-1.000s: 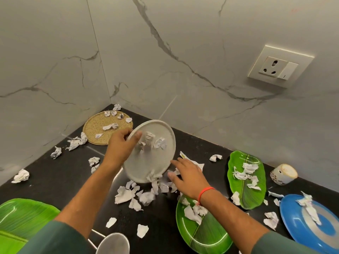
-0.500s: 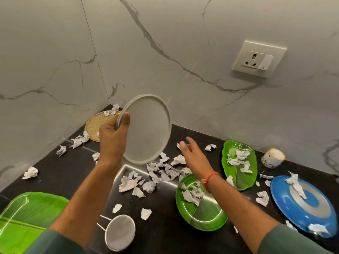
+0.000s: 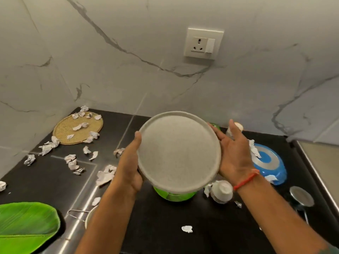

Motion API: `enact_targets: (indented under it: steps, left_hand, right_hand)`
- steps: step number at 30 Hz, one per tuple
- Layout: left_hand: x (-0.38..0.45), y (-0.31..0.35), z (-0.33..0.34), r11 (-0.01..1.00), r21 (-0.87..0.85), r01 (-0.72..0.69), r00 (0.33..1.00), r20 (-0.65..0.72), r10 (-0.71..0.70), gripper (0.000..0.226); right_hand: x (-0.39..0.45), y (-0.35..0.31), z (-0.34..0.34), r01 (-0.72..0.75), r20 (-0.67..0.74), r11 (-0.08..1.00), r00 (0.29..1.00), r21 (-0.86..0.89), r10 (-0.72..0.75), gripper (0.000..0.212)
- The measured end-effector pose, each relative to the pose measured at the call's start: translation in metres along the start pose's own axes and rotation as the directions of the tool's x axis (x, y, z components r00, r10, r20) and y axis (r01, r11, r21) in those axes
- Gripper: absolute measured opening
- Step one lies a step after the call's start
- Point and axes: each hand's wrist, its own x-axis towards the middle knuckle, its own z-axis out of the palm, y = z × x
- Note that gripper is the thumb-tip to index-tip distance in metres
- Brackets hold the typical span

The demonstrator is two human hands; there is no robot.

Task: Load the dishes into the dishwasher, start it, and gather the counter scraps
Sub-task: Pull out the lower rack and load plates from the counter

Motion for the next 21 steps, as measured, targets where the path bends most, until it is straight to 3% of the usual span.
enact_targets:
  steps: [4,7,15,21]
  left_hand:
    - [-0.038,-0.038,0.053,0.998,0.004,0.070,0.989,0.133,-0.069,0.065]
    - [-0.065,-0.066,0.087,0.992,-0.006,0.123,0.970,0.213,-0.119,0.071]
    - [-0.119,-0.123,0.180,0.994,-0.041,0.099,0.926,0.370,-0.077,0.061]
    - [-0.165,-0.161,0.258,0.990,0.082,0.115,0.892,0.429,-0.140,0.058]
  right_hand:
    - [-0.058,-0.024,-0.052,0.075,0.025,0.994,0.997,0.076,-0.077,0.077]
    - [-0.101,-0.036,-0.091,0.131,-0.006,0.975,0.991,0.180,-0.132,0.068]
    - [-0.212,-0.065,-0.178,0.286,-0.229,0.935,0.944,0.209,-0.238,0.063]
    - [-0.290,-0.087,-0.231,0.443,-0.443,0.876,0.835,0.190,-0.327,0.061]
